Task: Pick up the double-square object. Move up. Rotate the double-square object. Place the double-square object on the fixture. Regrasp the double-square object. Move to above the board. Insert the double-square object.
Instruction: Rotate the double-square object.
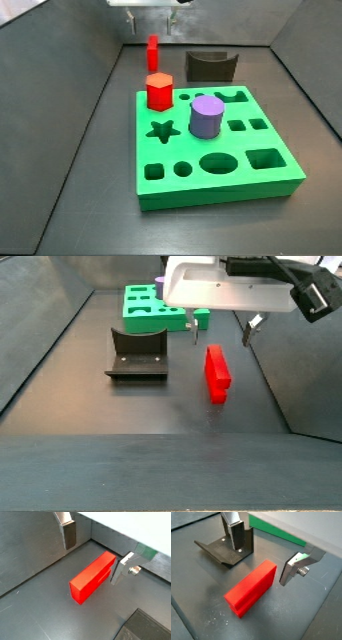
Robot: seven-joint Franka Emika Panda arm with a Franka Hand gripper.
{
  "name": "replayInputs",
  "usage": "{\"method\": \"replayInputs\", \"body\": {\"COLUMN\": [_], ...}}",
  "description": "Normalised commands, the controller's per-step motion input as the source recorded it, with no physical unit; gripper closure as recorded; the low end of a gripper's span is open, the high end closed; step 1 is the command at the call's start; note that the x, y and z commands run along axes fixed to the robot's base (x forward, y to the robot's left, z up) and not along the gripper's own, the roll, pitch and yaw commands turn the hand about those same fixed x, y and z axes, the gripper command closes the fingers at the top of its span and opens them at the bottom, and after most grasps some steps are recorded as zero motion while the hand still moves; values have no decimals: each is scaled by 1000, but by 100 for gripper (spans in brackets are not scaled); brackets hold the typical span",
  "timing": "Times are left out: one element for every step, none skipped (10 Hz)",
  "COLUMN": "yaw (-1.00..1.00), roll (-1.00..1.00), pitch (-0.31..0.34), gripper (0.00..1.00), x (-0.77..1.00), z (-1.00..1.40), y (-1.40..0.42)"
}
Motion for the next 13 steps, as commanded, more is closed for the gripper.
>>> {"method": "replayInputs", "body": {"yaw": [-49, -49, -42, -31, -26, -24, -23, -21, -22, -21, -19, -17, 0], "roll": [2, 15, 26, 42, 55, 69, 80, 91, 101, 114, 123, 132, 0], "pitch": [-4, -21, -24, -23, -19, -9, -5, -6, -11, -13, -12, -15, 0], "gripper": [0, 0, 0, 0, 0, 0, 0, 0, 0, 0, 0, 0, 100], "x": [3, 14, 20, 29, 37, 45, 44, 40, 40, 36, 33, 34, 0], "z": [-1000, -1000, -1000, -1000, -1000, -909, -785, -665, -550, -402, -295, -189, 0], "y": [1, 10, 16, 20, 25, 27, 24, 21, 18, 15, 12, 10, 0]}}
